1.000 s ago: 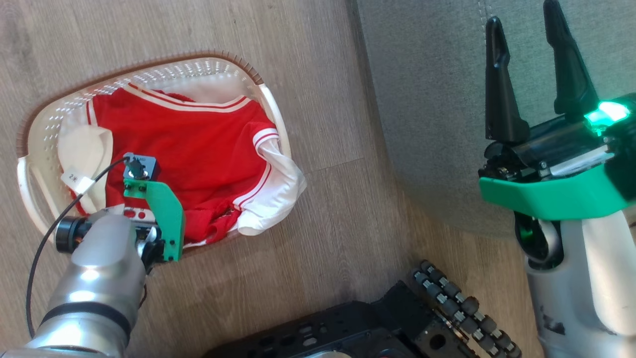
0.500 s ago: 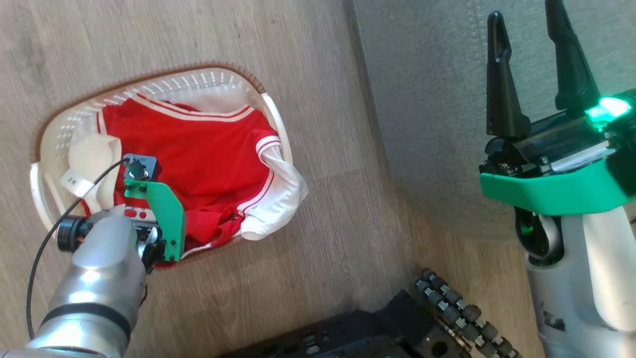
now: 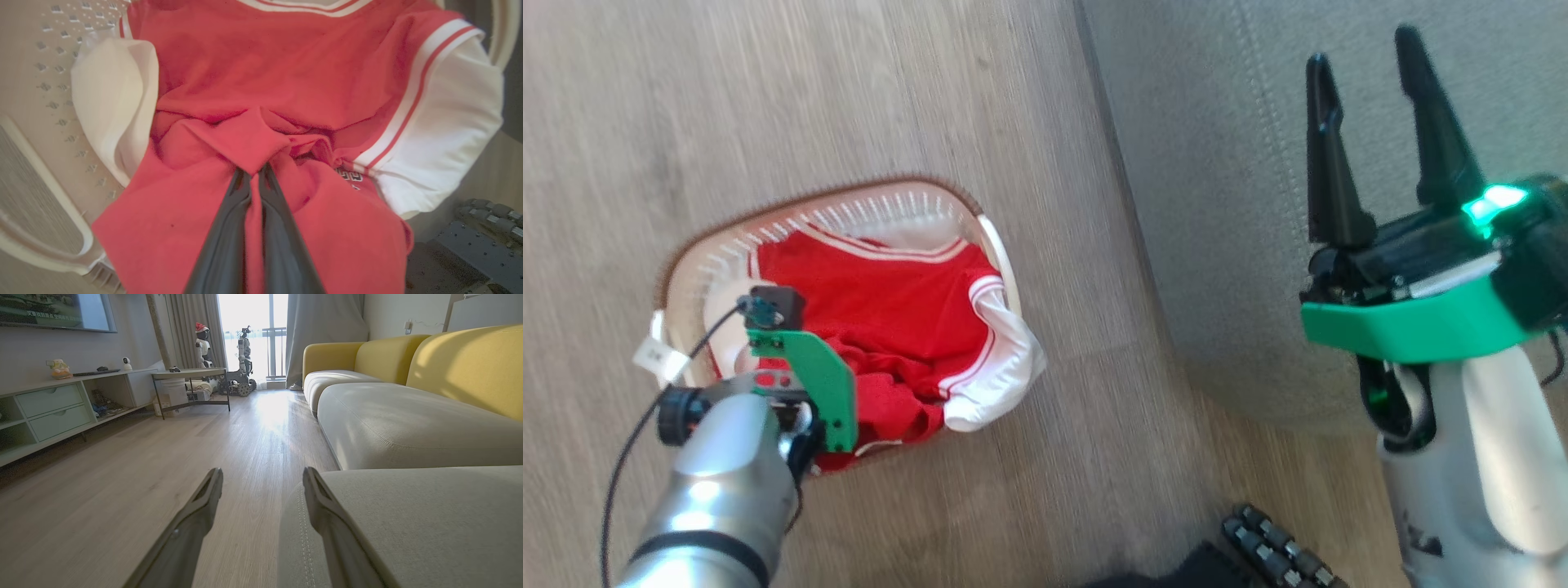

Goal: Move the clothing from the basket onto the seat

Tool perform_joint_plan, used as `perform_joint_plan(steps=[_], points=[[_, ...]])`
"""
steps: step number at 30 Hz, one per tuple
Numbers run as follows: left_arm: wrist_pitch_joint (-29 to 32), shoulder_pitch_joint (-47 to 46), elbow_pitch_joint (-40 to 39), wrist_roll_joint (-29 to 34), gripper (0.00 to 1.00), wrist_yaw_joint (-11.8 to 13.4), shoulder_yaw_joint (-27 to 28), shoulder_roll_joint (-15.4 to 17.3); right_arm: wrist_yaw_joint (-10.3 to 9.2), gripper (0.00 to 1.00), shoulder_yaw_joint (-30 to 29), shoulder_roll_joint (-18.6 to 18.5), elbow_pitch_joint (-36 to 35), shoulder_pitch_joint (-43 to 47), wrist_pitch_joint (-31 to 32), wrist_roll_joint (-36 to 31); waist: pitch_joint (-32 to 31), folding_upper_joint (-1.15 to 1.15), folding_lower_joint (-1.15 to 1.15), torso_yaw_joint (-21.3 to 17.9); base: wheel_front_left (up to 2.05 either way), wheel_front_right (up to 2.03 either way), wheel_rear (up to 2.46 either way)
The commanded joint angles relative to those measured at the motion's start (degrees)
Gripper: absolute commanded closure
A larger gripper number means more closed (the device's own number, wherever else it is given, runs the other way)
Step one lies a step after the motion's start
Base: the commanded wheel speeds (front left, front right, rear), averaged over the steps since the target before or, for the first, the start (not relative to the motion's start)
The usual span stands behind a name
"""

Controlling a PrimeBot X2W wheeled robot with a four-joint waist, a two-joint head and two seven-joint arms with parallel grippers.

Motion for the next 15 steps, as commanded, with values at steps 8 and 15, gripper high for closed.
perform_joint_plan(steps=[8, 15], points=[[-6.84, 5.09, -3.53, -5.06, 1.0, -0.34, -2.75, -1.6, -0.01, 0.0, 0.81, -1.33, 0.31, 5.91, -0.36, 0.14, -11.91, -0.01, 0.0, 2.81, 0.0, 0.0, 0.0], [-10.86, 7.82, -8.38, -10.41, 1.0, -0.34, -8.28, -2.27, -0.01, 0.0, 1.34, -2.65, 1.62, 8.67, -0.36, 0.84, -19.24, -0.01, 0.0, 5.01, 0.0, 0.0, 0.0]])
